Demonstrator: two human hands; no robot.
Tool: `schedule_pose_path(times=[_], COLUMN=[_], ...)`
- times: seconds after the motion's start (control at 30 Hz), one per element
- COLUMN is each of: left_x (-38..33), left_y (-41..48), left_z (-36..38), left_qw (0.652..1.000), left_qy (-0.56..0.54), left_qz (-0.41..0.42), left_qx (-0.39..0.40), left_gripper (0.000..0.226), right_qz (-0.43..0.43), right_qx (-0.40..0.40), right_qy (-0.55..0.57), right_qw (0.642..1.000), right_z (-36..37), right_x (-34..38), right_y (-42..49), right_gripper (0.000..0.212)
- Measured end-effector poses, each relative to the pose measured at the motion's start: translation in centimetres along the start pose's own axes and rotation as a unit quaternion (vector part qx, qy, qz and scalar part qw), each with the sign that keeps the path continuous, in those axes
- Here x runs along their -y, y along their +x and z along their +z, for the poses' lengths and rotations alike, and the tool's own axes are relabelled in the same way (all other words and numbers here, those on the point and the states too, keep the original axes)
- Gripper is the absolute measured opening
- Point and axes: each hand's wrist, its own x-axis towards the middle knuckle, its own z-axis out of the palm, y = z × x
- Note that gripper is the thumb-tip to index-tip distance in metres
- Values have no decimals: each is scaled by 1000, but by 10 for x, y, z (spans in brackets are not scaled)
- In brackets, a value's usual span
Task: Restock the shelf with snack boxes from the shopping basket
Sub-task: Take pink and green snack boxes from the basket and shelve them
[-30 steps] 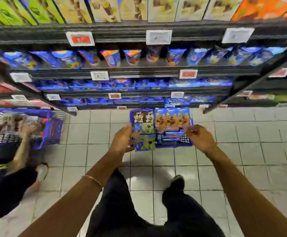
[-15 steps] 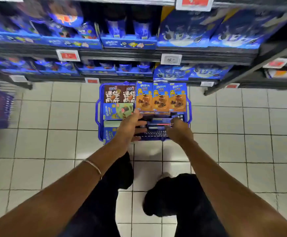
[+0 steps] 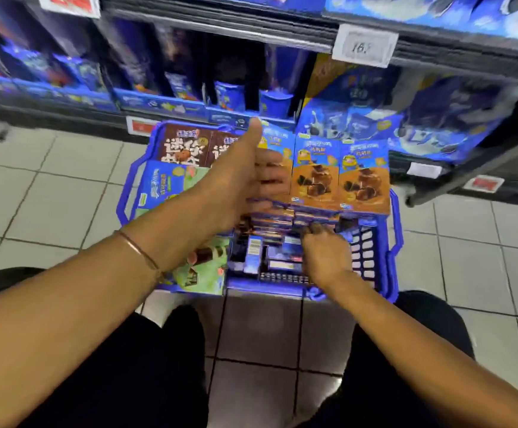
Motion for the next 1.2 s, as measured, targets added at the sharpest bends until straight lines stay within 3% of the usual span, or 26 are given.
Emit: schedule_pose_path(times=[0.17, 0.27, 0.33, 0.43, 0.6, 0.77, 0.87, 0.93, 1.03, 1.13, 1.17, 1.2], left_x=[-11, -8, -7, -12, -14, -15, -10, -2, 4, -1, -3, -5], left_y=[-23, -25, -23, -22, -22, -20, -23, -23, -24, -26, -28, -29], left_z=[9, 13, 14, 13, 6, 7, 10, 15, 13, 2, -1, -3], left_qw=[999, 999, 999, 999, 997, 990, 992, 984, 979, 979, 979, 978], left_qy=[-37, -35, -35, -34, -37, -32, 59, 109, 84, 48, 50, 54], left_qz=[4, -5, -4, 9, 52, 108, 106, 142, 184, 198, 197, 196], left_qx=[-13, -8, 0, 1, -39, -91, -43, 5, 10, -13, -26, -41], left_gripper=[72, 75, 74, 73, 64, 51, 48, 42, 37, 29, 32, 37], right_qz=[-46, -40, -31, -5, 24, 42, 68, 67, 31, 38, 66, 92], right_qx=[-22, -32, -51, -106, -185, -218, -203, -180, -180, -122, -89, -56], right_qy=[-6, 35, 145, 360, 599, 669, 718, 744, 765, 833, 841, 831], right_qw=[999, 998, 988, 927, 779, 710, 663, 639, 618, 538, 530, 546], right_z=[-5, -8, -15, -34, -85, -126, -140, -147, -151, -139, -130, -120], right_x=[-9, -13, -18, -29, -40, -49, -43, -33, -17, -11, -10, -9], right_y=[-3, -7, -12, -28, -48, -47, -39, -32, -26, -23, -21, -19], right_gripper=[60, 49, 39, 27, 16, 11, 6, 15, 16, 29, 36, 38])
